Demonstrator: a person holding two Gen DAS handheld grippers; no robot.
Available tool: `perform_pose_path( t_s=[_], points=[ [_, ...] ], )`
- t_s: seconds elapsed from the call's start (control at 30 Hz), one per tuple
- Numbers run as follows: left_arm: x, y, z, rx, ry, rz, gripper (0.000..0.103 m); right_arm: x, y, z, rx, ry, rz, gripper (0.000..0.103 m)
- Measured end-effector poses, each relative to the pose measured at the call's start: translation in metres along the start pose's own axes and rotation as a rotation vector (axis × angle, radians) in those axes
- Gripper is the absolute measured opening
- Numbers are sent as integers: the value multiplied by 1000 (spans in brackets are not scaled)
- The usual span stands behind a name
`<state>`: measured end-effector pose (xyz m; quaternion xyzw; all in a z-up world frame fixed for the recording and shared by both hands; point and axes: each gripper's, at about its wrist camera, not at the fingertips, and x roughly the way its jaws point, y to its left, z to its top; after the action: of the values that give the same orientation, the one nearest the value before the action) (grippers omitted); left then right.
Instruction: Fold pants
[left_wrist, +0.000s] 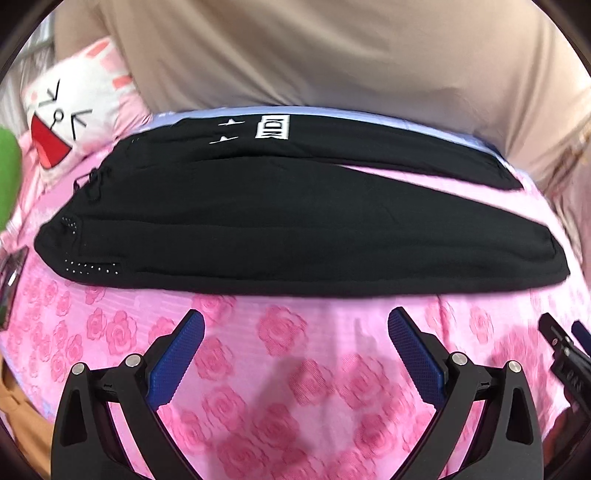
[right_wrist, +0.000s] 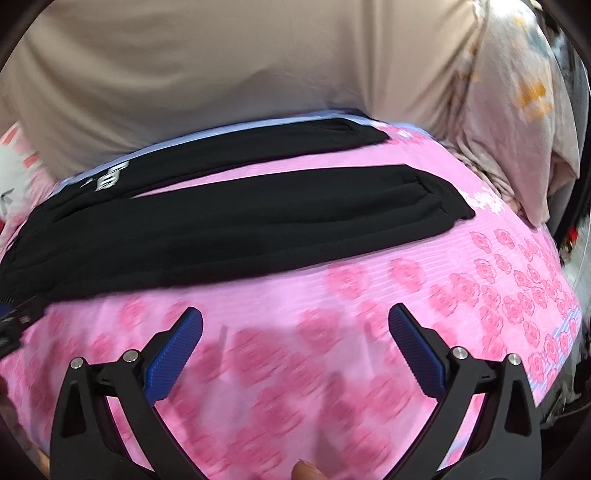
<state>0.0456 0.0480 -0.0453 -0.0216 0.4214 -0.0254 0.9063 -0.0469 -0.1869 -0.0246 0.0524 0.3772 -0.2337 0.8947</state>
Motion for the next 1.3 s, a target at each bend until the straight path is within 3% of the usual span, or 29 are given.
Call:
perform_pose_path(
  t_s=[0.2,0.37,0.57,0.73,0.87,1.0,1.07,1.13,1.17,1.2,1.23,1.27,1.3],
  points=[
    [17,26,34,-15,-40,52,98,45,-53,56,10,-33,-28,98],
    [42,62,90,-31,-67,72,98,104,-90,137,23,-27,28,98],
    [87,144,192,-112,-86,95,96,189,-120,232,73,-21,64,98],
    [142,230,267,-236,-64,170,96,253,-124,283,71,-6,42,98],
    [193,288,298,-350,22,216,96,294,-128,306,115,51,62,98],
    [238,339,299,-509,123,240,96,327,-132,310,147,119,55,98],
    [251,357,292,-585,153,241,95,337,-131,306,149,147,71,98],
    [254,361,293,-590,124,248,96,340,-126,301,134,142,83,98],
    [257,359,295,-580,137,244,95,339,-121,299,107,125,94,95],
    [259,354,298,-555,139,279,90,337,-115,299,81,111,93,83],
    [259,349,300,-537,139,296,74,335,-112,299,68,103,96,75],
    [260,347,305,-516,139,306,49,333,-110,299,66,98,106,61],
    [260,343,309,-498,142,296,37,330,-108,300,63,93,154,33]
  ],
)
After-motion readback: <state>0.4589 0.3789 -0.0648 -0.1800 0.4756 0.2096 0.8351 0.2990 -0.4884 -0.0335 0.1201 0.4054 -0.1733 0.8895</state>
